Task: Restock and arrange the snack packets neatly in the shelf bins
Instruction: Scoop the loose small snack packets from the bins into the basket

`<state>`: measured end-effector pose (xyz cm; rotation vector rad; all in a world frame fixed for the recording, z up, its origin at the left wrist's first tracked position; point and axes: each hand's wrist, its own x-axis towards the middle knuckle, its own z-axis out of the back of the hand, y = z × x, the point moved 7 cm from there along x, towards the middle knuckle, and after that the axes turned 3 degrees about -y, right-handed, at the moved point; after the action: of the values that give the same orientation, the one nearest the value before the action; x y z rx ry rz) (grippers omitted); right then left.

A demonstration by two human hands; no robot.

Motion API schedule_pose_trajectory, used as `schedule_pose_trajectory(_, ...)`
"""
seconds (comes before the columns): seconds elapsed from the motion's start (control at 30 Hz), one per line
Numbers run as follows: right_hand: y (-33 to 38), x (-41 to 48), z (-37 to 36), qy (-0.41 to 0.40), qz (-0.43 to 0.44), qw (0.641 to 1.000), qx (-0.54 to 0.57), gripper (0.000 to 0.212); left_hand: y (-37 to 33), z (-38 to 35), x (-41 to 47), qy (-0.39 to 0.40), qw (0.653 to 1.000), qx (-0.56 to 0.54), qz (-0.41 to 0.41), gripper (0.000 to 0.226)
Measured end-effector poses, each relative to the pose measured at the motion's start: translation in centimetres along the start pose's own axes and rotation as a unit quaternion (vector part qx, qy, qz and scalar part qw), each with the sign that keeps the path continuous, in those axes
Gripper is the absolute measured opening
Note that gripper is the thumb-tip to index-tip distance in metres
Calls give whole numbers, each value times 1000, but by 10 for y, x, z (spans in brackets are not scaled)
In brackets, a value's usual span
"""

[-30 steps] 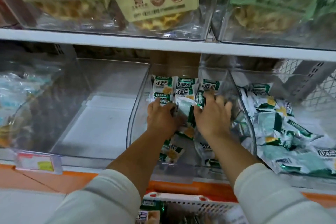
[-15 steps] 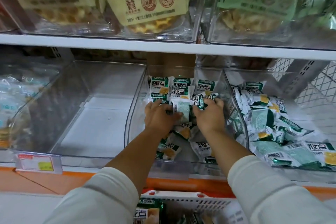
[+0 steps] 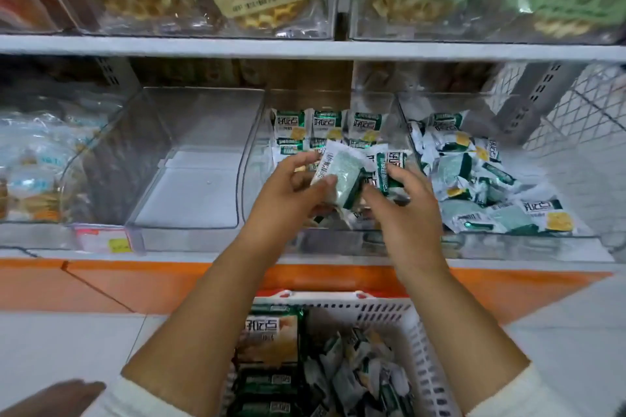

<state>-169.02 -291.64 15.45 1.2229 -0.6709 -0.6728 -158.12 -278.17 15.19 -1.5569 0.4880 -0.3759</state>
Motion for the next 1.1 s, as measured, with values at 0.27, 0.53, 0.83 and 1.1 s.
schedule_pose_trajectory(0.27,-96,-126,55,-110,-47,993,14,30,121,6,-104,-41,980,-19,196,15)
schedule_pose_trajectory(0.53,-265,-194,55,78,-336,919,-190,24,291,-15,-171,105,896,195,384,47)
schedule_pose_trajectory(0.83,-288,-200,59,161,-402,872,-229,60,305,-12,-166,195,851,386,298,37)
schedule_pose_trajectory(1.1,-189,-128,72,45,-175,964,-195,24,143,-33,-109,19,943,328,48,26)
